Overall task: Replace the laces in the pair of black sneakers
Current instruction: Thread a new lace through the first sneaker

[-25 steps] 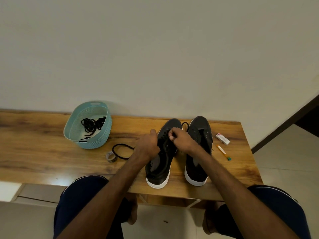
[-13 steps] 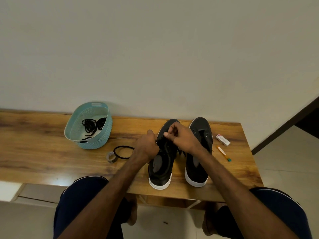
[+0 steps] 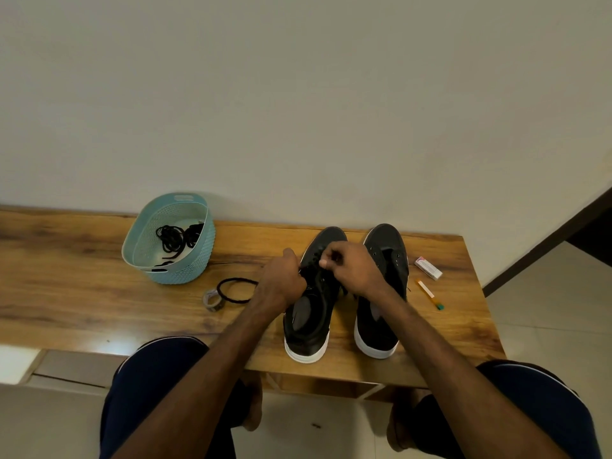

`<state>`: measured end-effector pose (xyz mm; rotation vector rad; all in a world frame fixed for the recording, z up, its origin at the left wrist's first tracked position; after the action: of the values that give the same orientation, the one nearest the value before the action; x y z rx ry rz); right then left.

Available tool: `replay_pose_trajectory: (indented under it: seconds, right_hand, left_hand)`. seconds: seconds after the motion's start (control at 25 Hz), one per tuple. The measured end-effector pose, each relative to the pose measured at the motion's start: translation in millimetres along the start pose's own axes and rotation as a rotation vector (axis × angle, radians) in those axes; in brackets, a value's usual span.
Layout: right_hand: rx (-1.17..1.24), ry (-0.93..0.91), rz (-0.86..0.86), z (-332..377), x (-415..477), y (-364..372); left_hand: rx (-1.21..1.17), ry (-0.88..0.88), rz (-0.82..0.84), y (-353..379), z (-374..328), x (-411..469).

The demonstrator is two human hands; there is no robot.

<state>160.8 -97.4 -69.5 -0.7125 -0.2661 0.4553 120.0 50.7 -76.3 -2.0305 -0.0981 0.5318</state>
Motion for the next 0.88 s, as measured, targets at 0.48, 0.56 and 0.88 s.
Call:
replay_pose_trajectory:
  seconds: [0.48, 0.56, 0.88]
  right_hand:
    - [0.352, 0.171, 0.261, 0, 0, -9]
    - [0.249, 0.163, 0.289, -6, 0, -11]
    - [0.53, 0.054, 0.604, 12, -17, -30]
  left_hand:
    - [0.006, -0.046, -0.063, -11, 5, -2]
    - [-0.017, -0.062, -0.048, -12, 4, -2]
    - [-0.028, -0.101, -0.069, -19, 9, 1]
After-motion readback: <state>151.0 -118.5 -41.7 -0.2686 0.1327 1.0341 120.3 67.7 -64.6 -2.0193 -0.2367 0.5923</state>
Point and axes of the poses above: each hand's wrist, its own x-axis towards the middle knuckle, its own y-axis out of the palm, z = x × y, the point moved 5 cm from there along x, towards the middle knuckle, and after that the axes turned 12 degrees about -y, right-handed, at the moved point
